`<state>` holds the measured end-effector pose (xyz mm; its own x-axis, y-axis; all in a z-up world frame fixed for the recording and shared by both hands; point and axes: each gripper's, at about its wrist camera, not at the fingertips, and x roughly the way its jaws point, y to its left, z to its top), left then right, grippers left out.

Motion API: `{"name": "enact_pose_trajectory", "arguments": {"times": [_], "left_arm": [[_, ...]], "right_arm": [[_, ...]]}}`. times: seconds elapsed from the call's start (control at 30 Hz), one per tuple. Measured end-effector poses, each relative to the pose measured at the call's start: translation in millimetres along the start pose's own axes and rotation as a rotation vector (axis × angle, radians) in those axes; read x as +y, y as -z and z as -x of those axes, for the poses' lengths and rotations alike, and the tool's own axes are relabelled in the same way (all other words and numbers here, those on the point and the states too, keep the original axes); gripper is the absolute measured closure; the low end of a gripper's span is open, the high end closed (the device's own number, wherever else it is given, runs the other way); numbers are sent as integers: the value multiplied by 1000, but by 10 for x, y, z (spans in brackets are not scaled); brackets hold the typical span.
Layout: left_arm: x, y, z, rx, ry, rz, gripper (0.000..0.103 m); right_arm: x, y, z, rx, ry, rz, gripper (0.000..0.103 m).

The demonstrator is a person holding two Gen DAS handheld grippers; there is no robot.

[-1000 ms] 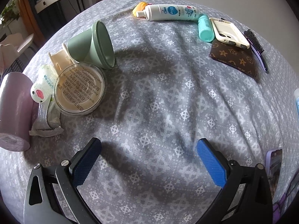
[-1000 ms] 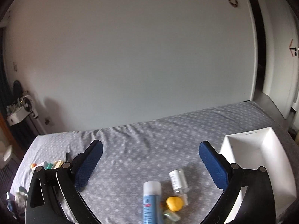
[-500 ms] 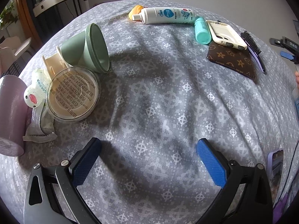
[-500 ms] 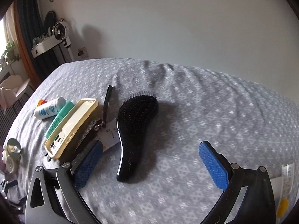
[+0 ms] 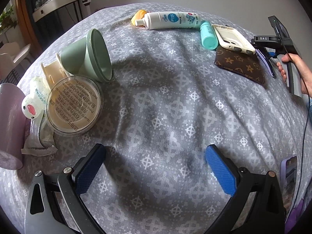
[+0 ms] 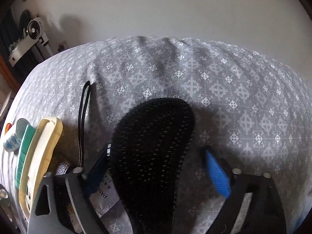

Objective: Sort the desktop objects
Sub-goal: 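Grasp the black hairbrush with the right tool, release it by the sprays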

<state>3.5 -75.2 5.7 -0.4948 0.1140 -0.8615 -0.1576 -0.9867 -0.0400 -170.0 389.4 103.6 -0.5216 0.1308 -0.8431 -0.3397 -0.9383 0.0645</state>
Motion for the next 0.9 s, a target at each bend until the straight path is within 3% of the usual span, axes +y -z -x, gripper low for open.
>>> {"name": "enact_pose_trajectory", "arguments": {"times": [0.1, 0.23, 0.4, 0.5, 0.63, 0.77, 0.9], "left_arm": [[-3, -2, 0, 1, -3, -1, 0], [-10, -2, -8, 2, -6, -1, 0], [-18, -1, -10, 8, -17, -1, 0], [-23, -13, -17, 14, -25, 0, 0], [-19, -18, -16, 18, -34, 1, 0], [-22, -22, -12, 20, -42, 2, 0], [-21, -19, -5, 20, -52, 4, 0]], "right_arm": [[-124, 66, 121, -6, -38, -5, 34], [-497, 294, 485, -56, -124, -108, 34], [-1127, 676, 1397, -171, -158, -163, 35], [-1647, 914, 1986, -228, -84, -176, 39], [-2333, 1153, 2591, -250, 92, -180, 39], [-2851, 1330, 2854, -247, 190, -242, 39], [-2999, 1409, 2851, -214, 262, -226, 39]]}}
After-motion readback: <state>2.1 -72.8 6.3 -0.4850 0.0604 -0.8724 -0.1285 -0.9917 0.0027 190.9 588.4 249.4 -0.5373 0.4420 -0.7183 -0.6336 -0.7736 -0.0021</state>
